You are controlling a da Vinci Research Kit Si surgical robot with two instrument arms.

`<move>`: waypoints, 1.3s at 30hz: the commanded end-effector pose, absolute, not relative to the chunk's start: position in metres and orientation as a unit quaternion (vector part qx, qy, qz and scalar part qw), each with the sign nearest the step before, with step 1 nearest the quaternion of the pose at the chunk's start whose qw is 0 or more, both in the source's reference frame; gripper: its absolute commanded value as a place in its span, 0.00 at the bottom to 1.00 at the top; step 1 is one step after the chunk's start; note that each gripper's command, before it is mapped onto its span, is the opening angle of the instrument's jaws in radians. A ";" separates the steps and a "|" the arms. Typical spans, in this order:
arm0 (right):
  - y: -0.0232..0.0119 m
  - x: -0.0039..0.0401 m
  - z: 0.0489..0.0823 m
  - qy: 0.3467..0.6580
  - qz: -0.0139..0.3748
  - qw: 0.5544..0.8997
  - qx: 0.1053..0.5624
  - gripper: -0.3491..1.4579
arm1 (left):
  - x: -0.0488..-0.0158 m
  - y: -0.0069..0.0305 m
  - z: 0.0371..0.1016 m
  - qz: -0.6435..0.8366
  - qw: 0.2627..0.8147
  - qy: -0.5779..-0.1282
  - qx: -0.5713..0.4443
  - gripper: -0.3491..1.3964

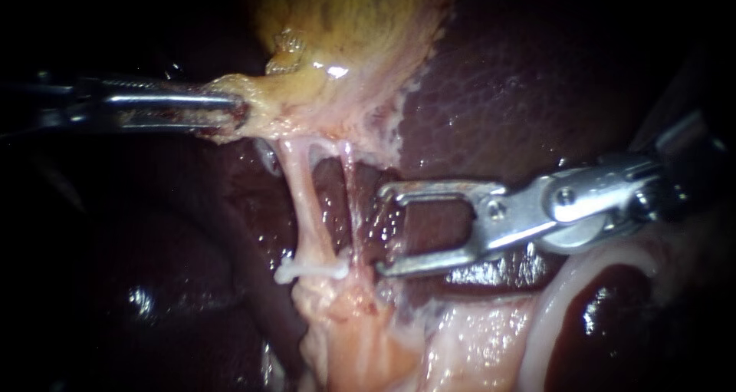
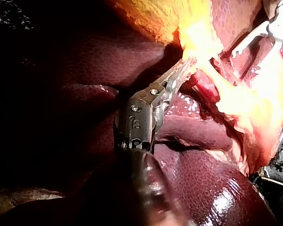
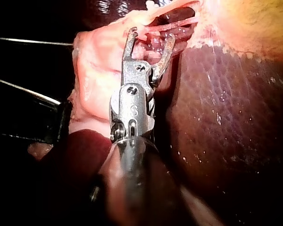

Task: Going back first clip left tube

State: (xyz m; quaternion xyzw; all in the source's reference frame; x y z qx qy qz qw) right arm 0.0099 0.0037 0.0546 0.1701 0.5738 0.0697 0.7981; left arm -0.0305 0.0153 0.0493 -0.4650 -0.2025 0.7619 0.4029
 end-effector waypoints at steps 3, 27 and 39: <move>0.0044 0.0078 0.0540 0.575 0.065 0.798 0.167 0.47 | -0.0305 0.0153 0.0493 0.762 0.403 -0.202 -0.465 0.00; 0.0050 0.0049 0.0540 0.574 0.062 0.800 0.161 0.47 | -0.0355 0.0149 0.0539 0.764 0.399 -0.200 -0.465 0.00; 0.0050 0.0048 0.0540 0.575 0.061 0.800 0.163 0.47 | -0.0361 0.0148 0.0543 0.764 0.399 -0.203 -0.464 0.00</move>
